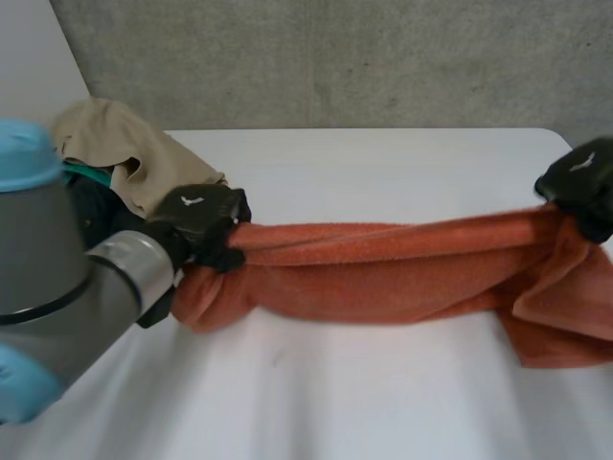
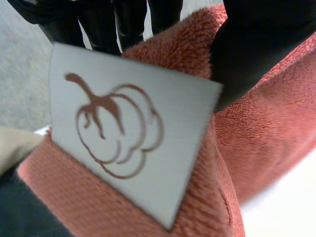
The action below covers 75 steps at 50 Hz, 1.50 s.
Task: Fold the laundry.
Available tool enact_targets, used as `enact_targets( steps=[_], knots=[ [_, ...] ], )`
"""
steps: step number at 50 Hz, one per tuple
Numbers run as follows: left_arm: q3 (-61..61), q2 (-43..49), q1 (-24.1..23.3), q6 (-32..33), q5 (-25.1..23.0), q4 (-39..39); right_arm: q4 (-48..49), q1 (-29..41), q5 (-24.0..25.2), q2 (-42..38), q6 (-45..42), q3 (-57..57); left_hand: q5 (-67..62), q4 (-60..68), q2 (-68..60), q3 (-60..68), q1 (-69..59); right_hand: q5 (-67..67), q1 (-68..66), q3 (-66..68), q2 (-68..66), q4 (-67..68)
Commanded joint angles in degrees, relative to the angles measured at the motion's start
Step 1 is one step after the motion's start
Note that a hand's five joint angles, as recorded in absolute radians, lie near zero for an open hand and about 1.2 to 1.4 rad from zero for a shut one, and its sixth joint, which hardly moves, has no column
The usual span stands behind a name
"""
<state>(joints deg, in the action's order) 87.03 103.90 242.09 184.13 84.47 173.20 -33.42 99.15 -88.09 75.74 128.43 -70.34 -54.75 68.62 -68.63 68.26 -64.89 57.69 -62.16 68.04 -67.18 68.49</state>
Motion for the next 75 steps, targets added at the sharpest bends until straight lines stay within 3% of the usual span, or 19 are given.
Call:
enact_targets(
  steps=[1, 6, 7, 11, 14, 21, 26, 32, 36, 41, 45, 49, 53, 61, 67, 75],
  knots=[
    [-14.84, 13.51, -1.0, 8.61, 0.52, 3.89, 8.44, 0.34, -2.61, -12.54, 1.39, 7.49, -15.25, 11.38, -11.37, 11.74, -15.11, 12.31, -17.84, 11.96, -12.82, 11.51],
    [-31.63, 15.98, -1.62, 11.69, 0.61, 9.51, 23.46, 0.69, -8.41, -12.81, 2.97, 17.24, -15.25, 11.38, -11.37, 11.74, -15.11, 12.31, -17.84, 11.96, -12.82, 11.51],
    [-33.83, 15.9, -1.62, 11.78, 0.44, 11.17, 30.02, 0.78, -9.11, -12.29, 3.75, 19.43, -15.25, 11.38, -11.37, 11.74, -15.11, 12.31, -17.84, 11.96, -12.82, 11.51],
    [-41.05, 15.02, -1.8, 11.96, 0.87, 23.19, 45.76, 0.87, -7.98, -8.17, 4.47, 19.29, -15.25, 11.38, -11.37, 11.74, -15.11, 12.31, -17.84, 11.96, -12.82, 11.51],
    [-41.32, 14.05, -2.15, 11.96, 0.96, 26.92, 49.76, 0.78, -5.88, -6.13, 4.29, 17.44, -15.25, 11.38, -11.37, 11.74, -15.11, 12.31, -17.84, 11.96, -12.82, 11.51],
    [-32.11, 11.15, -2.32, 11.87, 3.16, 21.13, 43.11, 0.08, 6.33, -2.97, 4.29, 10.06, -15.25, 11.38, -11.37, 11.74, -15.11, 12.31, -17.84, 11.96, -12.82, 11.51],
    [-19.3, 9.57, -2.24, 11.78, 3.07, 19.37, 27.05, -3.07, 15.38, -3.75, 2.19, 7.07, -15.25, 11.38, -11.37, 11.74, -15.11, 12.31, -17.84, 11.96, -12.82, 11.51],
    [-6.98, 10.44, -2.67, 11.96, 2.81, 19.63, 15.51, -5.19, 18.39, -7.35, -9.56, -0.56, -15.25, 11.38, -11.37, 11.74, -15.11, 12.31, -17.84, 11.96, -12.82, 11.51],
    [-3.18, 12.37, -2.59, 11.78, 2.9, 19.98, 15.05, -5.11, 17.6, -10.52, -14.69, -5.41, -15.25, 11.38, -11.37, 11.74, -15.11, 12.31, -17.84, 11.96, -12.82, 11.51],
    [-2.91, 15.81, -3.29, 11.69, 3.07, 20.07, 16.98, -4.84, 17.07, -17.81, -14.87, -7.0, -15.25, 11.38, -11.37, 11.74, -15.11, 12.31, -17.84, 11.96, -12.82, 11.51],
    [-2.91, 15.9, -2.94, 11.61, 3.34, 20.07, 22.07, -4.23, 16.46, -18.44, -9.53, -7.26, -15.25, 11.38, -11.37, 11.74, -15.11, 11.87, -17.4, 11.52, -12.38, 11.07],
    [-2.74, 15.11, -2.76, 11.61, 3.34, 19.98, 28.05, -4.49, 16.28, -16.25, 2.06, -9.81, -15.25, 11.38, -11.37, 11.74, -15.11, -6.59, 1.06, -6.94, 6.08, -7.39],
    [-2.21, 12.56, -2.59, 11.17, 3.34, 19.98, 30.87, -5.72, 16.89, -8.7, 17.33, -15.42, -15.25, 11.38, -11.37, 11.74, -15.11, -36.36, 30.83, -36.71, 35.85, -37.15],
    [-2.12, 11.41, -2.67, 6.87, 3.16, 19.89, 26.77, -13.01, 15.93, -3.59, 35.73, -21.93, -15.25, 11.38, -11.37, 11.74, -15.11, -41.29, 35.76, -41.64, 40.78, -42.09],
    [-2.12, 11.41, -2.67, 6.33, 3.16, 19.89, 19.89, -14.07, 16.54, -2.88, 38.13, -26.15, -15.25, 11.38, -11.37, 11.74, -15.11, -40.29, 34.76, -40.63, 39.78, -41.08],
    [-2.21, 11.59, -2.5, 6.24, 3.07, 19.89, 26.47, -13.55, 16.37, -3.05, 37.86, -32.31, -15.25, 11.38, -11.37, 11.74, -15.11, -38.27, 32.73, -38.61, 37.76, -39.06]
  ],
)
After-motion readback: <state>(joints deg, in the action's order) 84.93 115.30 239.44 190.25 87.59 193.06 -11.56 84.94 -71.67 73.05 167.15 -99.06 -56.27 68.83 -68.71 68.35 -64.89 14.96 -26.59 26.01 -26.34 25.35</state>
